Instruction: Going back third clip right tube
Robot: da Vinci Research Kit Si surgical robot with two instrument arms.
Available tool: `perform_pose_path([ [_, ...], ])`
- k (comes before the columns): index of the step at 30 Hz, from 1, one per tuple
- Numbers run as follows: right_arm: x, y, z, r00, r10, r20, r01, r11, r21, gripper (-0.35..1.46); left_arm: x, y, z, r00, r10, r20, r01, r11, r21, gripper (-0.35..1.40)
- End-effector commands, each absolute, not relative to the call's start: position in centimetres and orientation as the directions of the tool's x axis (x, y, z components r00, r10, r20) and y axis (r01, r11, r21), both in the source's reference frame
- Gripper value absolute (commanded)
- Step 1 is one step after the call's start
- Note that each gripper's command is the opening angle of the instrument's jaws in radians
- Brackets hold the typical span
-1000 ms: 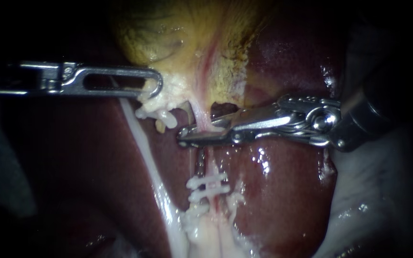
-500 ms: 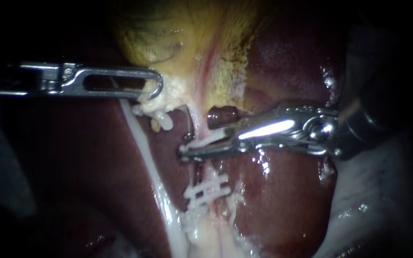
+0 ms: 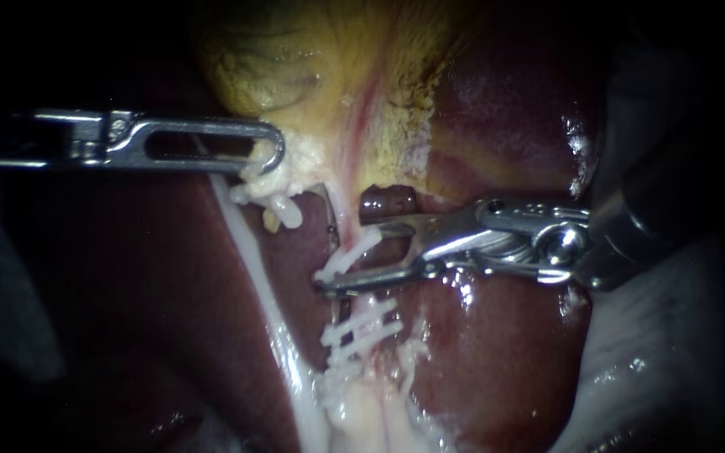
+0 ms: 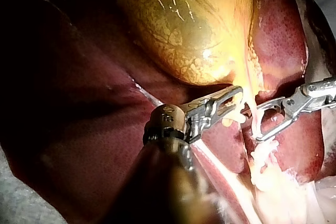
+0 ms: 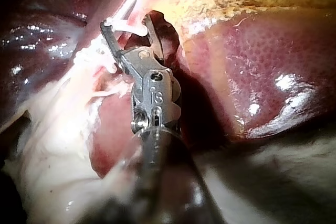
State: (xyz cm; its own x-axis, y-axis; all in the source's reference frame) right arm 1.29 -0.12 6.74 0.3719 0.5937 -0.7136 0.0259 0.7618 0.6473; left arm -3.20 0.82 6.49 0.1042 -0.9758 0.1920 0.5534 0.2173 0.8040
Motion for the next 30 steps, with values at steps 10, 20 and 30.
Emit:
perform_pose_path([
  [10,1.14,-0.13,6.72,0.372,0.547,-0.75,0.047,0.795,0.604,0.5,-3.17,0.82,6.5,0.106,-0.976,0.192,0.552,0.219,0.805,-0.35],
  [20,1.14,-0.12,6.72,0.372,0.549,-0.748,0.036,0.797,0.603,0.5,-3.17,0.82,6.51,0.106,-0.976,0.193,0.552,0.219,0.805,-0.35],
  [30,0.59,0.0,6.55,0.371,0.406,-0.835,0.059,0.887,0.458,0.5,-3.15,0.81,6.5,0.107,-0.975,0.193,0.551,0.22,0.805,-0.35],
])
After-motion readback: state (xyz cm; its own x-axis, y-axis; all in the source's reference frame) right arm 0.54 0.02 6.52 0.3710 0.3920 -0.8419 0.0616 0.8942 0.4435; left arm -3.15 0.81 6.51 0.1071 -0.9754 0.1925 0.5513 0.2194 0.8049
